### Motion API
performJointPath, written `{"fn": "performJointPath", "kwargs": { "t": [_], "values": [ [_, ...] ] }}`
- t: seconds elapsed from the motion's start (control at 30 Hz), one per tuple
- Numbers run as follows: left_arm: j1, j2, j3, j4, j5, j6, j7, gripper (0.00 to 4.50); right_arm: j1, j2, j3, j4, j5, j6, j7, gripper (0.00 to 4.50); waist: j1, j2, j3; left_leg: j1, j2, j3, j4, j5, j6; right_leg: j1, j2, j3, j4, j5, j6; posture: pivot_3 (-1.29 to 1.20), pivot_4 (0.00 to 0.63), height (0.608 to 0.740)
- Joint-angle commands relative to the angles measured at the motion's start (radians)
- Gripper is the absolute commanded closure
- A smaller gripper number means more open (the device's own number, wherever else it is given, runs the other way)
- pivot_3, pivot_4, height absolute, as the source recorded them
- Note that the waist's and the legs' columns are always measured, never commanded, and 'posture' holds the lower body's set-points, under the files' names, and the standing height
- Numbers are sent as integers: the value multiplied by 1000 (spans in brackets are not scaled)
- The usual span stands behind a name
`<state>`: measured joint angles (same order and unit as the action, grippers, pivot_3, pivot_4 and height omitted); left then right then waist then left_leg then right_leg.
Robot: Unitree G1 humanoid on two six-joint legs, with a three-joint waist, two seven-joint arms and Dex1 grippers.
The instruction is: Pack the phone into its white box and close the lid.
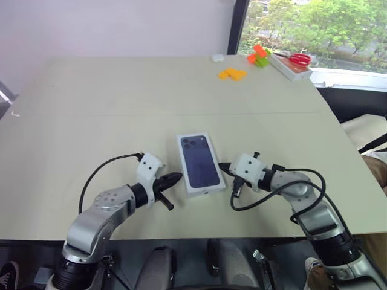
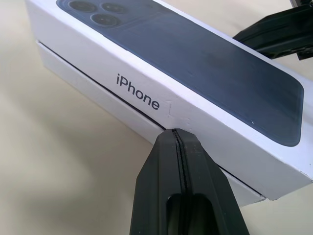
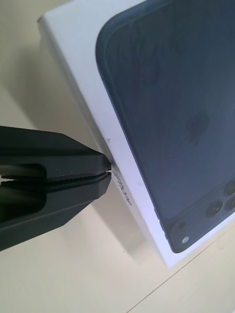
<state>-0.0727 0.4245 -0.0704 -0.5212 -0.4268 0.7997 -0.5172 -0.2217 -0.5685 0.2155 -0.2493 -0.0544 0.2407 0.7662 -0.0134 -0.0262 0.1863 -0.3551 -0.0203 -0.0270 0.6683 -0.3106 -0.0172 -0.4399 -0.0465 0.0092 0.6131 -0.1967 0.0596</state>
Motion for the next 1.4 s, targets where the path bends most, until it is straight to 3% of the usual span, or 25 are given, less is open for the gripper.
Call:
{"fn": "performJointPath", "kwargs": {
  "t": [0.03, 0.47, 0.63, 0.77, 0.93, 1.13, 1.27, 1.4],
  "values": [
    [-3, 15, 22, -29, -19, -20, -14, 4500, -22, 14, -13, -44, 30, 4, 0, 4444, 0, 0, 0, 0, 0, 0, 0, 0, 0, 0, 0, 0, 0, 0, 0, 0, 150, 740],
    [-16, 16, 21, -13, -23, -21, -4, 4500, -16, -5, 7, -31, 4, -15, 0, 4444, 0, 0, 0, 0, 0, 0, 0, 0, 0, 0, 0, 0, 0, 0, 0, 0, 150, 740],
    [-48, 25, 98, 7, -67, -1, -10, 4500, -53, -39, -38, 22, -12, -25, -11, 4444, 0, 0, 0, 0, 0, 0, 0, 0, 0, 0, 0, 0, 0, 0, 0, 0, 150, 740],
    [-112, 14, 181, 40, -137, 29, 3, 4500, -103, -42, -101, 39, 55, -5, -3, 4444, 1, 0, 0, 0, 0, 0, 1, 0, 0, 1, 0, 0, 0, 0, 0, 0, 150, 740],
    [-204, -43, 224, 62, -223, 84, 49, 4500, -145, 40, -145, -16, 209, 111, 8, 4444, 0, 0, 0, 0, 0, -1, 1, 0, 0, 1, 0, 0, 0, 2, 3, 0, 150, 740],
    [-249, -116, 115, 172, -147, 13, 66, 4500, -130, 83, -20, -1, 144, 102, -12, 4444, 1, 0, 0, 0, -1, 0, 1, 0, 0, 1, -1, 0, 0, 2, 3, 0, 150, 740],
    [-217, -113, 33, 232, -81, -20, 58, 4500, -90, 63, 86, 90, 6, 38, -57, 4444, 1, 0, 0, 0, -1, 0, 1, 0, 0, 1, -1, 0, 0, 2, 3, 0, 150, 740],
    [-170, -96, 17, 226, -63, -38, 45, 4500, -51, 47, 98, 105, -23, 33, -60, 4444, 1, -1, -2, 1, 0, 0, 1, 0, 0, 2, 0, 0, 0, 2, 3, 0, 150, 740]
  ]
}}
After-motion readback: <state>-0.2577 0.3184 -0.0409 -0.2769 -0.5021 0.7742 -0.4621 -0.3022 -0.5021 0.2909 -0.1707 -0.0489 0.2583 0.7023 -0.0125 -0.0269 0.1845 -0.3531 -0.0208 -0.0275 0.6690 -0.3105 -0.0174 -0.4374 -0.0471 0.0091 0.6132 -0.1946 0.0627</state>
